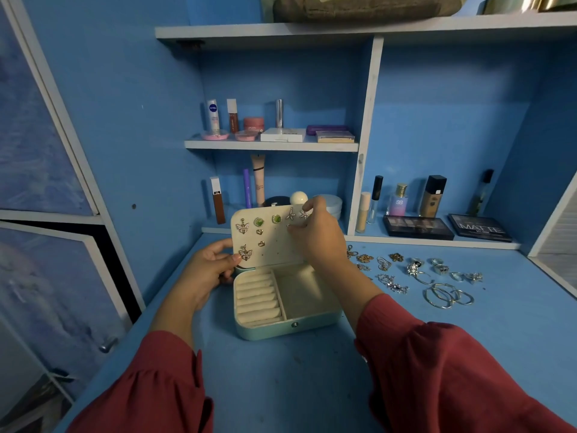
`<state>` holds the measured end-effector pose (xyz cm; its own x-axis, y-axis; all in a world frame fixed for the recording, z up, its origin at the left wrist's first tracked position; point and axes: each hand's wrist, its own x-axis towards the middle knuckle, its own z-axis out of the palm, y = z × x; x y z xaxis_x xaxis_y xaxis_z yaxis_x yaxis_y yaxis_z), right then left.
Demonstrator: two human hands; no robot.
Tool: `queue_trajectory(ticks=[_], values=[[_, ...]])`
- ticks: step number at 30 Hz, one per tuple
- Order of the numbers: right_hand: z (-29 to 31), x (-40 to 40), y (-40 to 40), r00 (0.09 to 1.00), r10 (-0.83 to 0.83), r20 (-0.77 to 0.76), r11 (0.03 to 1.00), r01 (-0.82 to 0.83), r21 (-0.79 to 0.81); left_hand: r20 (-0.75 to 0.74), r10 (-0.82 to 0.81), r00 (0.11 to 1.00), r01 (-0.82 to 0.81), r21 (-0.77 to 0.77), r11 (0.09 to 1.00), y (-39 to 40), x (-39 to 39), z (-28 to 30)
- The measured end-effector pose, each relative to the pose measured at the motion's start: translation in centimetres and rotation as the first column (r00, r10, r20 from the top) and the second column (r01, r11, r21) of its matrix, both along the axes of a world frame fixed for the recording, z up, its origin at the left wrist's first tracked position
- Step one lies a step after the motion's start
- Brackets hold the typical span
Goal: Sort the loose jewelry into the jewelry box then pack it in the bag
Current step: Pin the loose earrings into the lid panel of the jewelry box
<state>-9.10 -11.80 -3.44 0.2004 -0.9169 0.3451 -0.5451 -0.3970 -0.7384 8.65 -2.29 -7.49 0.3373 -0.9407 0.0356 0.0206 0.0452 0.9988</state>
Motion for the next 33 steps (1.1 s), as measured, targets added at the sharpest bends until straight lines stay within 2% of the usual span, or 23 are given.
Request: queue_trajectory(ticks=[3, 7, 12, 14, 16, 17, 19, 21, 23, 26, 28, 33], values=[[0.4, 0.1, 0.2, 0.996, 0.004, -0.094, 0.999, -0.008, -0.046, 0.006, -0.005, 1.000, 0.005, 0.001, 1.000, 0.0, 0.0, 0.0], [0.3, 0.1, 0.3, 0.964, -0.034, -0.263, 0.961, -0.040, -0.274, 0.015, -0.004, 1.000, 0.004, 0.001, 1.000, 0.0, 0.1, -0.1], [-0.7, -0.4, 0.2, 0.939, -0.027, -0.343, 0.890, -0.134, -0.436, 0.016, -0.002, 1.000, 0.002, 0.004, 1.000, 0.1, 0.0, 0.0], [-1.0, -0.6, 0.3, 0.931, -0.033, -0.364, 0.879, -0.147, -0.453, 0.012, 0.001, 1.000, -0.001, 0.005, 1.000, 0.1, 0.0, 0.1], [-1.3, -0.7, 0.6, 0.929, -0.027, -0.370, 0.906, -0.134, -0.402, 0.009, -0.002, 1.000, 0.002, 0.004, 1.000, 0.1, 0.0, 0.1], [-1.2, -0.8, 0.9, 0.943, 0.003, -0.332, 0.935, -0.120, -0.333, 0.009, -0.003, 1.000, 0.003, 0.003, 1.000, 0.1, 0.0, 0.1], [-0.7, -0.9, 1.5, 0.988, 0.086, -0.130, 0.987, -0.102, -0.123, 0.011, -0.003, 1.000, 0.003, 0.002, 1.000, 0.1, 0.0, 0.1], [-0.1, -0.7, 1.9, 0.989, 0.127, 0.081, 0.987, -0.134, 0.093, 0.012, -0.003, 1.000, 0.002, 0.002, 1.000, 0.1, 0.0, 0.1], [0.6, -0.5, 2.1, 0.968, 0.115, 0.222, 0.949, -0.173, 0.262, 0.018, -0.007, 1.000, 0.007, 0.002, 1.000, 0.2, 0.1, 0.1], [1.7, -0.4, 2.3, 0.881, 0.042, 0.471, 0.833, -0.291, 0.471, 0.020, -0.012, 1.000, 0.012, -0.010, 1.000, 0.2, 0.0, 0.1], [2.1, -0.5, 2.3, 0.820, -0.024, 0.572, 0.747, -0.365, 0.555, 0.017, -0.010, 1.000, 0.010, -0.015, 1.000, 0.1, 0.0, 0.0], [2.5, -0.7, 1.8, 0.606, -0.207, 0.768, 0.598, -0.543, 0.590, 0.022, -0.012, 1.000, 0.012, -0.010, 1.000, 0.2, 0.1, 0.0]])
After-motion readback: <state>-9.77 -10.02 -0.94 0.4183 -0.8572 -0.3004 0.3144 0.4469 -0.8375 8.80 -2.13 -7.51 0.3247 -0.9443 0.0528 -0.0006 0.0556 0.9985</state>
